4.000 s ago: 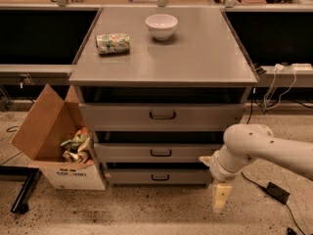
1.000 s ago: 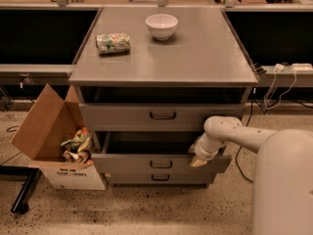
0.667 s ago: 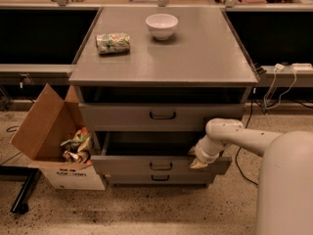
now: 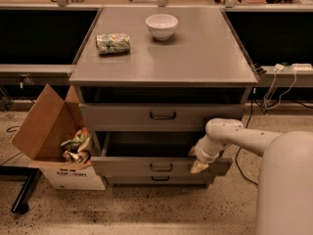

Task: Open middle drawer

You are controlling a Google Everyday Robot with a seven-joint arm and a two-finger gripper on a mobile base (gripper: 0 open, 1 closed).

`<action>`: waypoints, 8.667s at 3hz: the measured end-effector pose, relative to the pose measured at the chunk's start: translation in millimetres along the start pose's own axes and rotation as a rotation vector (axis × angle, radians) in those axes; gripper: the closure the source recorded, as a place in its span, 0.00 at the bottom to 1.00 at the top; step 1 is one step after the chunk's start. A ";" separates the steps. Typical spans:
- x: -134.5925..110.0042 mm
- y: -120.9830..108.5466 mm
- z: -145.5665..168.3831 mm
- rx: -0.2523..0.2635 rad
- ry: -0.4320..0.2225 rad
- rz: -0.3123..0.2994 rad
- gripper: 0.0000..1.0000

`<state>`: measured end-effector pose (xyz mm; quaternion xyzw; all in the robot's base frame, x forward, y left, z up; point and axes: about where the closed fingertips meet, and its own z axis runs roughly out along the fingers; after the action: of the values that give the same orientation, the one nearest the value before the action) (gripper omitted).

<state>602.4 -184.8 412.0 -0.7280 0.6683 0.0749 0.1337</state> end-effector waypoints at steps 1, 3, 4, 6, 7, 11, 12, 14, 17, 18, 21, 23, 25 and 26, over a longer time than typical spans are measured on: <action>0.0 0.0 0.0 0.000 0.000 0.000 0.00; 3.8 24.1 14.6 -0.052 0.013 -0.015 0.00; 6.6 36.7 19.6 -0.087 0.015 -0.018 0.00; 5.4 35.5 15.9 -0.087 0.015 -0.019 0.42; 4.9 33.3 6.7 -0.058 0.018 -0.014 0.65; 3.3 56.7 -1.1 -0.014 -0.001 -0.020 1.00; 3.3 56.7 -1.1 -0.014 -0.001 -0.020 0.73; 3.3 56.7 -1.1 -0.014 -0.001 -0.020 0.26; 3.3 56.7 -1.0 -0.014 -0.001 -0.020 0.00; -3.4 69.2 6.9 -0.056 0.008 -0.040 0.00; 7.4 93.5 10.8 -0.094 0.035 -0.061 0.57; 5.8 102.2 7.8 -0.083 0.039 -0.065 1.00; 4.8 117.5 8.7 -0.079 0.029 -0.064 1.00; 3.6 125.7 9.6 -0.078 0.020 -0.064 1.00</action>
Offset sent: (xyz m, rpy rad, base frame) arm 0.0000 0.0000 0.0000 0.0000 0.0000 0.0000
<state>478.6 -194.3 389.9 -0.7542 0.6427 0.0892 0.1009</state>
